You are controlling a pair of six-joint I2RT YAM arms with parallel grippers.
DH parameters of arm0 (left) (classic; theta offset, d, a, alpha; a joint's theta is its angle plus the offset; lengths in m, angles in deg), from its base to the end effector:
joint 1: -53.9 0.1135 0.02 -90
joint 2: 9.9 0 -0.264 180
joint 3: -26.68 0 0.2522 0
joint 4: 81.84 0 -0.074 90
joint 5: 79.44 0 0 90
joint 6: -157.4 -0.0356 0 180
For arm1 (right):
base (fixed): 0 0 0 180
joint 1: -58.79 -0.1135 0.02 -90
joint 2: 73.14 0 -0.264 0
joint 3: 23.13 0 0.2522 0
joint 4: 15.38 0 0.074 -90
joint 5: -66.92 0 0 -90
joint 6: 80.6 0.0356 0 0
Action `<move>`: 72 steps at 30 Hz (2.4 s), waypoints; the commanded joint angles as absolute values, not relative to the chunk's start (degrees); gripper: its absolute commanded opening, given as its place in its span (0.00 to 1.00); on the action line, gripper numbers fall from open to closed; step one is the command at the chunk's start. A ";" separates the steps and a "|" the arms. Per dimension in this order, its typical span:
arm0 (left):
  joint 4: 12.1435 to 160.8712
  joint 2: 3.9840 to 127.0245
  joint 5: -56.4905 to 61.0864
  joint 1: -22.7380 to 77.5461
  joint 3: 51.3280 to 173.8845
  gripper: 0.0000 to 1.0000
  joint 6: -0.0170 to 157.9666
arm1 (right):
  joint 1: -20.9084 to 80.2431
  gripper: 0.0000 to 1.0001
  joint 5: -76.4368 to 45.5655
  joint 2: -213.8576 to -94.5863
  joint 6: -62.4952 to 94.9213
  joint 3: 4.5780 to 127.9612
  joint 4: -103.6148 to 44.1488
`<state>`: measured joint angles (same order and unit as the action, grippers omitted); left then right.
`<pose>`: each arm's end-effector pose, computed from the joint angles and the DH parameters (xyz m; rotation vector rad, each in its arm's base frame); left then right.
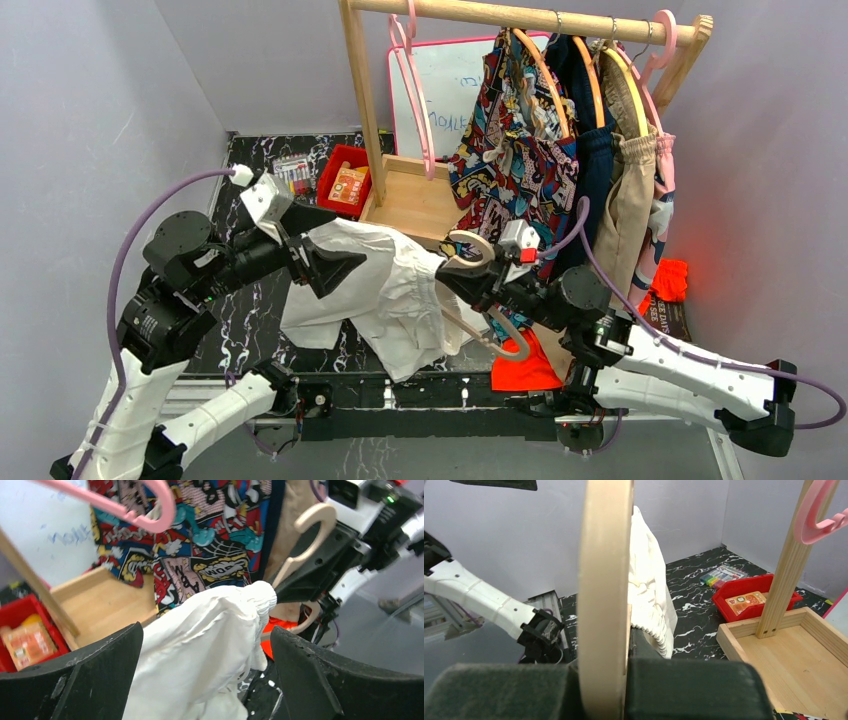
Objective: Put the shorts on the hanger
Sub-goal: Hang the shorts on the hanger.
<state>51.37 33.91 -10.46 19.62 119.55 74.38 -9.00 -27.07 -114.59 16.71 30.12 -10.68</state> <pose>0.0770 -0.0679 0.4910 0.6639 1.4517 -0.8467 0.0681 0.1602 0.3709 -0.6300 1.2067 1.0722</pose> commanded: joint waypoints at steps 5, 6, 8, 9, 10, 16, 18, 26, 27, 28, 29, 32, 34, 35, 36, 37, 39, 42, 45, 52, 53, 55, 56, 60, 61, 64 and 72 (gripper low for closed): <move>60.88 38.58 -34.06 18.04 122.17 0.98 62.43 | -9.23 0.00 -19.42 -109.27 16.45 33.35 -16.41; 61.27 39.61 -35.54 17.78 122.59 0.98 62.40 | -9.23 0.00 -18.83 -108.79 16.35 33.28 -17.22; 61.38 41.42 -37.60 17.05 122.53 0.98 62.50 | -9.23 0.00 -17.65 -107.67 16.34 32.89 -18.22; 61.38 42.26 -38.36 16.59 121.97 0.98 62.68 | -9.23 0.00 -17.20 -107.08 16.34 32.64 -18.64; 61.35 42.79 -39.33 16.15 121.23 0.98 63.10 | -9.23 0.00 -16.87 -106.47 16.47 32.38 -19.09; 60.66 43.74 -42.80 15.18 115.84 0.98 65.34 | -9.23 0.00 -14.98 -103.14 16.94 31.27 -21.06; 61.26 43.78 -43.72 14.91 114.06 0.98 66.86 | -9.23 0.00 -14.53 -102.57 17.04 31.03 -21.43; 62.12 46.29 -45.88 12.17 113.73 0.94 70.96 | -9.19 0.00 -13.77 -103.28 16.46 30.88 -21.67; 62.16 46.54 -45.73 11.55 114.07 0.94 71.02 | -9.24 0.00 -13.76 -103.55 16.43 30.97 -21.59; 62.07 46.83 -45.34 11.10 114.31 0.94 70.98 | -9.23 0.00 -13.83 -103.83 16.36 30.98 -21.59; 61.87 47.16 -44.77 10.64 114.38 0.93 70.69 | -9.23 0.00 -13.92 -104.06 16.34 31.04 -21.51; 58.02 48.06 -41.56 9.42 114.22 0.91 67.32 | -9.23 0.00 -14.44 -104.79 16.17 31.13 -21.33; 55.46 48.84 -39.57 8.49 114.11 0.91 65.20 | -9.23 0.00 -14.67 -105.31 15.96 31.24 -21.54; 54.58 48.98 -38.78 8.20 113.94 0.90 64.36 | -9.23 0.00 -14.69 -105.62 15.84 31.36 -21.83; 54.13 48.98 -38.00 8.00 113.78 0.90 63.73 | -9.23 0.00 -14.69 -105.89 15.68 31.48 -22.10; 53.77 48.95 -37.41 7.89 113.60 0.89 63.14 | -9.23 0.00 -14.71 -106.18 15.52 31.62 -22.51; 53.23 48.75 -36.53 7.86 113.35 0.88 62.08 | -9.23 0.00 -14.65 -106.80 15.22 32.04 -23.33; 52.09 48.99 -35.60 7.81 113.07 0.86 60.54 | -9.23 0.00 -14.32 -107.44 15.04 32.50 -23.69; 51.34 49.63 -35.50 7.69 112.33 0.82 59.35 | -9.23 0.00 -13.99 -108.38 14.69 33.17 -23.84; 50.85 50.79 -36.02 6.94 111.13 0.76 58.13 | -9.23 0.00 -13.81 -110.03 14.16 34.14 -23.95; 50.88 50.77 -35.90 6.62 110.96 0.76 58.04 | -9.23 0.00 -13.89 -110.21 14.08 34.21 -23.88; 50.88 50.77 -35.43 6.20 110.49 0.77 57.92 | -9.23 0.00 -13.81 -110.52 13.98 34.38 -23.57; 50.87 50.75 -34.94 5.99 110.22 0.77 57.75 | -9.23 0.00 -13.78 -110.68 13.97 34.47 -23.45; 50.77 50.65 -34.01 5.50 109.38 0.79 57.32 | -9.23 0.00 -13.35 -111.48 13.79 34.91 -23.25; 50.82 50.50 -33.75 5.46 109.20 0.79 57.25 | -9.23 0.00 -13.20 -111.66 13.79 35.00 -23.23; 50.67 50.39 -33.14 5.31 108.89 0.78 56.71 | -9.23 0.00 -12.63 -112.18 13.79 35.27 -23.11; 50.73 50.66 -32.24 4.96 107.40 0.67 55.64 | -9.23 0.00 -11.02 -112.49 14.58 35.45 -21.94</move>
<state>50.89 51.29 -32.34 5.57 108.14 57.11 -9.00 -12.38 -113.00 14.74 31.76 -28.12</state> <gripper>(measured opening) 0.692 0.086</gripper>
